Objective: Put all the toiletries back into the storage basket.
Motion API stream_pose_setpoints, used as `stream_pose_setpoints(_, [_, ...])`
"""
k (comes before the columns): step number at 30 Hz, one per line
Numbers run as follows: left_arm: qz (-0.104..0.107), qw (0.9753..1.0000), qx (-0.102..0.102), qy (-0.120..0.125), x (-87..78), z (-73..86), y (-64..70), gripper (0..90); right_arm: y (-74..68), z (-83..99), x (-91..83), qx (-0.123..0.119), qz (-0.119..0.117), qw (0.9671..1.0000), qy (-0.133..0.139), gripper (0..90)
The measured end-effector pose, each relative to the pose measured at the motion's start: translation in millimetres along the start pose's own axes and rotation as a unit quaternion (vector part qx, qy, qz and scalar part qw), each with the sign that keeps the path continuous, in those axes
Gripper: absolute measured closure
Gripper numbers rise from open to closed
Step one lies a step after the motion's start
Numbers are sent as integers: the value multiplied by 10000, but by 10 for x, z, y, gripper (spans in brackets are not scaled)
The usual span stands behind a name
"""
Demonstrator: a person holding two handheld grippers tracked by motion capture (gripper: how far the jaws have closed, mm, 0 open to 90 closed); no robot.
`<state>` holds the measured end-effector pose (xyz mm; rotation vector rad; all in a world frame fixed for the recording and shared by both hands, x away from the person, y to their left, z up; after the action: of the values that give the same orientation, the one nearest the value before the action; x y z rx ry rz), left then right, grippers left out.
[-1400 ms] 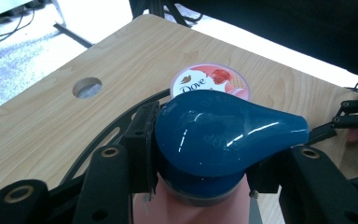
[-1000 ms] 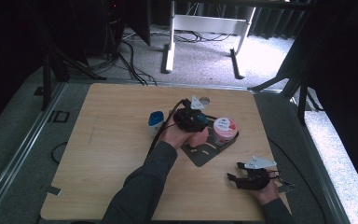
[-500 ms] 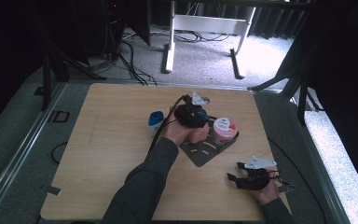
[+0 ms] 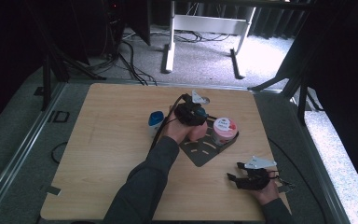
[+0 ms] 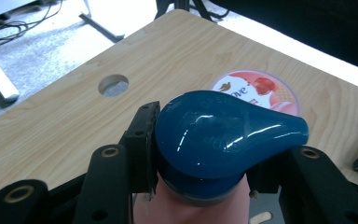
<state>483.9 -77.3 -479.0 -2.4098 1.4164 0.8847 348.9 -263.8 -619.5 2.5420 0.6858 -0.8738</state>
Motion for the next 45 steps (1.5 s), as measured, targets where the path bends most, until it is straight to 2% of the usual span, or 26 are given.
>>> stream_pose_setpoints(17, [-115, 9999, -10, -59, 142, -94, -50, 529, 2, -1, 2, -1, -7, 10000, 1, 330])
stream_pose_setpoints(27, [-190, 9998, -39, -69, 198, -81, -114, 529, 2, -2, 3, 2, -11, 10000, -2, 330])
stream_pose_setpoints(45, [-299, 9992, -217, -150, 352, -65, -246, 529, 3, -4, 6, -6, -20, 10000, 0, 330])
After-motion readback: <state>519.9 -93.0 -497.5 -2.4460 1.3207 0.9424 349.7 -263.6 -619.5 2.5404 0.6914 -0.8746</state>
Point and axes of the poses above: each handheld gripper's, and its own axes: x roughly forward along the jaws, z roughly out of its underside, y roughly to its right, the point moved 9 cm from there along x, roughly forward along the jaws, and after that the axes turned 15 degrees about z, right-handed, at the moved point
